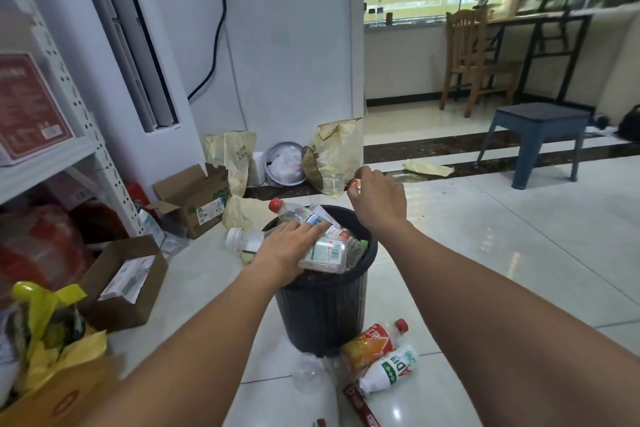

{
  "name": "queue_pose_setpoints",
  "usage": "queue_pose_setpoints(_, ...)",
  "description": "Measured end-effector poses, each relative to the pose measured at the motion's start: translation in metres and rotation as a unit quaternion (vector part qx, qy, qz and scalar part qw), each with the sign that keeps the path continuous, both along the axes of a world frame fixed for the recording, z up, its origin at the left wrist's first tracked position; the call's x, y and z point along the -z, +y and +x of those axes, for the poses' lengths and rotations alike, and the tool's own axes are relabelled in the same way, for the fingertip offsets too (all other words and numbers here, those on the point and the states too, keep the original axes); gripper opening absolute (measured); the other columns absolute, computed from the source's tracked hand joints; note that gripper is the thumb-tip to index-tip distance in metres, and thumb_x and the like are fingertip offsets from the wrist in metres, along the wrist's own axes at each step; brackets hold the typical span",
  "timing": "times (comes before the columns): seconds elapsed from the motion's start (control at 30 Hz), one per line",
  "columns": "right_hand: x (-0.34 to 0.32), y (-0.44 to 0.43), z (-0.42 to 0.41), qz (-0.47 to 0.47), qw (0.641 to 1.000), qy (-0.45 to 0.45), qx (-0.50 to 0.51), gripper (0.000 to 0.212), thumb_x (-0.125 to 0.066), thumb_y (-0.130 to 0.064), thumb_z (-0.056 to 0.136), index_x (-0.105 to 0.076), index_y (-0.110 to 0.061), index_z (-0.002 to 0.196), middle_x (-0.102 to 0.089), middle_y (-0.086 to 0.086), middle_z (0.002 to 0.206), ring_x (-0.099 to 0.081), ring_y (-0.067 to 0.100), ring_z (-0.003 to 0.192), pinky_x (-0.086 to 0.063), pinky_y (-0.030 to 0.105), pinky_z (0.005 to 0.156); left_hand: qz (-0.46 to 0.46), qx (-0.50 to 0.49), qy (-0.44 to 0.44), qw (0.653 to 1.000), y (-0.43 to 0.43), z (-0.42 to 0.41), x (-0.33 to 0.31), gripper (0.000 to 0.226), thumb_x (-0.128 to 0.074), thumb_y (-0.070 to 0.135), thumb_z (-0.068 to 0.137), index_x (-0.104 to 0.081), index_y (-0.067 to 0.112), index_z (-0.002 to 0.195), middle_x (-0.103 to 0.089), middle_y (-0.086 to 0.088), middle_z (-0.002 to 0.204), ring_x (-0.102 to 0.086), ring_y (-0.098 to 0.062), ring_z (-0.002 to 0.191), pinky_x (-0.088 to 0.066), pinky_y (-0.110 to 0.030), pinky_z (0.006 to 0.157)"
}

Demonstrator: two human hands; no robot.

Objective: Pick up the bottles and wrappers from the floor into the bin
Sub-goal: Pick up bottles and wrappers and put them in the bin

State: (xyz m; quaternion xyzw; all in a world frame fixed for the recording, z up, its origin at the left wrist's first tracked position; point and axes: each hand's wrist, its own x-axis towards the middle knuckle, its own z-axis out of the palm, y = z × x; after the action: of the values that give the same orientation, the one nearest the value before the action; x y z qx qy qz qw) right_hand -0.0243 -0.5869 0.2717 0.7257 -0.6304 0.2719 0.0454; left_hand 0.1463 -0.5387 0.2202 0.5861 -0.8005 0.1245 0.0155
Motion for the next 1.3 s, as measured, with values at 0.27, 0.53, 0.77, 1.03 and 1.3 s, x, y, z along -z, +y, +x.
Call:
queue_pose_setpoints(0.27,0.018,-0.011,0.007,0.013,1.000,0.019,-0.003,0.034,-0.036,-0.031,0.097,-0.049,-0.012,0.122,-0.057,0.010,0.122,-0.050,0.029,0.114,-0.037,0.041,0.091,0.066,0.019,0.000,0.998,-0.023,-0.007,0.012,0.085,-0.075,0.017,0.074,-0.025,0.024,0.142,-0.038,-0.001,0.141,-0.033,-0.023,0.128,-0.030,-0.036,0.105)
queue_pose_setpoints(0.53,0.036,-0.026,0.018,0.028,0.999,0.022,-0.015,0.035,-0.038,-0.030,0.095,-0.049,-0.013,0.125,-0.055,0.010,0.126,-0.048,0.028,0.119,-0.035,0.042,0.096,0.075,-0.013,0.054,0.996,-0.043,0.010,0.031,0.074,-0.071,0.017,0.077,-0.029,0.023,0.138,-0.040,-0.004,0.137,-0.037,-0.026,0.124,-0.031,-0.038,0.103)
queue_pose_setpoints(0.77,0.052,-0.031,0.019,0.045,0.998,0.032,-0.009,0.037,-0.038,-0.031,0.095,-0.048,-0.014,0.127,-0.055,0.010,0.126,-0.050,0.029,0.115,-0.036,0.043,0.095,0.084,-0.005,0.012,0.996,-0.053,0.016,0.041,0.084,-0.071,0.016,0.077,-0.021,0.021,0.145,-0.030,-0.008,0.138,-0.033,-0.028,0.124,-0.029,-0.036,0.104)
queue_pose_setpoints(1.03,0.059,-0.033,0.018,0.054,0.998,0.039,-0.008,0.037,-0.038,-0.030,0.095,-0.048,-0.015,0.128,-0.056,0.010,0.125,-0.049,0.029,0.116,-0.035,0.041,0.094,0.078,0.047,0.097,0.991,-0.049,0.002,0.039,0.090,-0.080,0.016,0.069,-0.027,0.016,0.143,-0.034,-0.010,0.128,-0.037,-0.025,0.118,-0.040,-0.041,0.097)
queue_pose_setpoints(1.3,0.062,-0.028,0.015,0.039,0.998,0.050,-0.006,0.035,-0.037,-0.030,0.096,-0.050,-0.015,0.124,-0.057,0.010,0.122,-0.051,0.030,0.114,-0.036,0.041,0.093,0.015,0.080,0.011,0.997,-0.044,0.001,0.034,0.067,-0.063,0.043,0.083,-0.033,0.023,0.140,-0.037,-0.005,0.137,-0.034,-0.023,0.125,-0.031,-0.034,0.103)
